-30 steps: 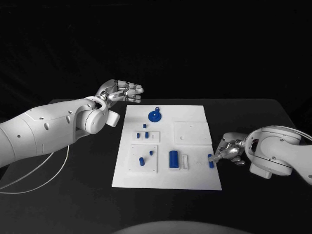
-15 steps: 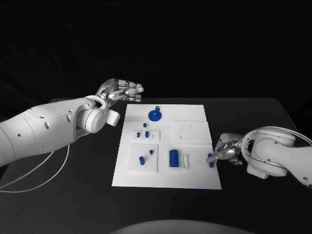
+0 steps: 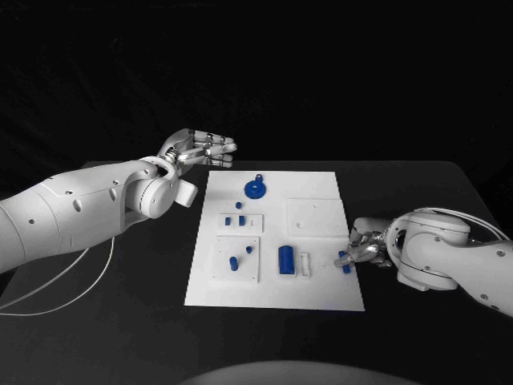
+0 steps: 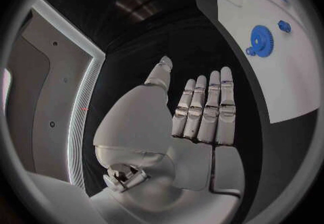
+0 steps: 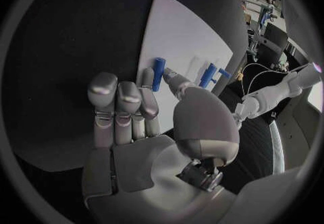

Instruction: Assemble the parts on the task board

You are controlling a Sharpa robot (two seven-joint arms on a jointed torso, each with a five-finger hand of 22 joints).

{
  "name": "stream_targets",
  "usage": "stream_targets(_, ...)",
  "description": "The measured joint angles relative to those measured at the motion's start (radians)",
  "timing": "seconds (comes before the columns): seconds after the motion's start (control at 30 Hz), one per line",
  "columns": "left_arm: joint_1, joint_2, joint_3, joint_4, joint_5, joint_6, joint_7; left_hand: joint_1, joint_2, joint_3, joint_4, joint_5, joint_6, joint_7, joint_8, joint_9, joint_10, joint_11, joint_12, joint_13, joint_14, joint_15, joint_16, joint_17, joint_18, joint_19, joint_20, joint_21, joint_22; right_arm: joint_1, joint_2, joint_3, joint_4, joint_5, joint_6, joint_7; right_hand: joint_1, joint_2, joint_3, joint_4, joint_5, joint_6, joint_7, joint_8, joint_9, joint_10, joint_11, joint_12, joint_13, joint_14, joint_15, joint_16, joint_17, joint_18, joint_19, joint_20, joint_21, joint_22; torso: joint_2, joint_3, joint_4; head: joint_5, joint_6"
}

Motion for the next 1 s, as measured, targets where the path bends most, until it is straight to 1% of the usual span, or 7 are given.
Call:
stream_targets(0.13, 0.0, -0.001, 0.0, 0.001, 0.0, 0.001, 0.0, -0.001, 0.001, 0.0, 0.0, -0.004, 0.0, 0.0, 0.0, 0.0, 0.0, 0.0, 0.0, 0.0, 0.0, 0.0, 0.0, 0.0, 0.0, 0.0, 0.0, 0.0, 0.0, 0.001, 0.012, -0.004, -0.005, -0.027, -0.006, 0.004, -0.001, 0.007, 0.034, -0.045, -0.013, 0.0, 0.0, 0.0, 0.029, 0.0, 0.0, 0.0, 0.0, 0.0, 0.0, -0.004, -0.001, 0.0, 0.0, 0.0, 0.0, 0.0, 0.0, 0.0, 0.0, 0.0, 0.001)
stream_targets(0.2, 0.0, -0.002, 0.0, 0.001, 0.0, 0.001, 0.0, -0.001, 0.001, 0.0, 0.0, -0.004, 0.0, 0.0, 0.0, 0.0, 0.0, 0.0, 0.0, 0.0, 0.0, 0.0, 0.0, 0.0, 0.0, 0.0, 0.0, 0.0, 0.0, 0.001, 0.015, -0.005, -0.006, -0.038, -0.009, 0.007, 0.004, 0.012, 0.037, -0.08, 0.021, 0.0, 0.0, 0.0, 0.029, -0.006, -0.002, 0.0, 0.0, 0.0, 0.0, -0.006, -0.002, 0.0, 0.0, 0.0, 0.0, 0.0, 0.0, 0.0, 0.0, 0.0, 0.001)
stream_targets(0.4, 0.0, -0.003, 0.0, 0.003, 0.0, 0.002, -0.001, -0.001, 0.001, 0.0, 0.0, -0.004, 0.0, 0.0, 0.0, 0.0, 0.0, 0.0, 0.0, 0.0, 0.0, 0.0, 0.0, 0.0, 0.0, 0.0, 0.0, 0.0, 0.0, -0.001, 0.019, -0.007, -0.003, -0.055, -0.023, 0.015, -0.003, 0.019, 0.007, -0.11, 0.235, -0.002, 0.003, 0.0, 0.058, -0.016, 0.005, -0.006, 0.0, -0.001, 0.001, -0.009, -0.003, 0.0, 0.0, 0.0, 0.0, 0.004, 0.0, -0.0001, -0.0006, 0.001, 0.002)
stream_targets(0.5, 0.0, -0.004, 0.0, 0.003, 0.0, 0.002, -0.001, -0.001, 0.001, 0.0, 0.0, -0.004, 0.0, 0.0, 0.0, 0.0, 0.0, 0.0, 0.0, 0.0, 0.0, 0.0, 0.0, 0.0, 0.0, 0.0, 0.0, 0.0, 0.0, -0.003, 0.019, -0.009, -0.002, -0.052, -0.034, 0.017, -0.023, 0.039, 0.026, -0.091, 0.299, -0.004, 0.004, 0.0, 0.059, -0.018, 0.007, -0.01, 0.0, -0.002, 0.002, -0.01, -0.003, -0.001, 0.0, 0.0, 0.0, 0.009, 0.0, -0.0002, -0.0006, 0.001, 0.002)
stream_targets(0.93, 0.0, -0.007, 0.0, 0.004, 0.0, 0.004, -0.005, -0.001, 0.001, 0.0, 0.0, -0.004, 0.0, 0.0, 0.0, 0.0, 0.0, 0.0, 0.0, 0.0, 0.0, 0.0, 0.0, 0.0, 0.0, 0.0, 0.0, 0.0, 0.0, -0.009, -0.006, -0.011, 0.013, 0.098, -0.132, 0.014, -0.043, 0.059, 0.049, -0.068, 0.284, -0.024, 0.024, -0.019, 0.067, -0.022, 0.007, -0.025, 0.0, -0.004, 0.007, -0.014, -0.006, -0.008, 0.0, 0.0, 0.0, 0.018, 0.0, -0.0001, -0.001, 0.007, 0.0)
stream_targets(0.97, 0.0, -0.007, -0.001, 0.003, 0.0, 0.005, -0.005, -0.001, 0.001, 0.0, 0.0, -0.004, 0.0, 0.0, 0.0, 0.0, 0.0, 0.0, 0.0, 0.0, 0.0, 0.0, 0.0, 0.0, 0.0, 0.0, 0.0, 0.0, 0.0, -0.01, -0.007, -0.011, 0.017, 0.118, -0.139, 0.014, -0.043, 0.059, 0.049, -0.068, 0.284, -0.027, 0.027, -0.019, 0.063, -0.022, 0.007, -0.025, 0.0, -0.004, 0.008, -0.014, -0.006, -0.008, 0.0, 0.0, 0.0, 0.018, 0.0, -0.0001, -0.0011, 0.007, 0.0)
stream_targets(1.0, 0.0, -0.007, -0.001, 0.003, 0.0, 0.005, -0.006, -0.001, 0.001, 0.0, 0.0, -0.004, 0.0, 0.0, 0.0, 0.0, 0.0, 0.0, 0.0, 0.0, 0.0, 0.0, 0.0, 0.0, 0.0, 0.0, 0.0, 0.0, 0.0, -0.01, -0.007, -0.011, 0.021, 0.134, -0.143, 0.014, -0.043, 0.059, 0.049, -0.068, 0.284, -0.027, 0.028, -0.018, 0.027, -0.022, 0.007, -0.028, 0.0, -0.005, 0.008, -0.014, -0.006, -0.008, 0.0, 0.0, 0.0, 0.018, 0.0, -0.0001, -0.0011, 0.007, 0.0)
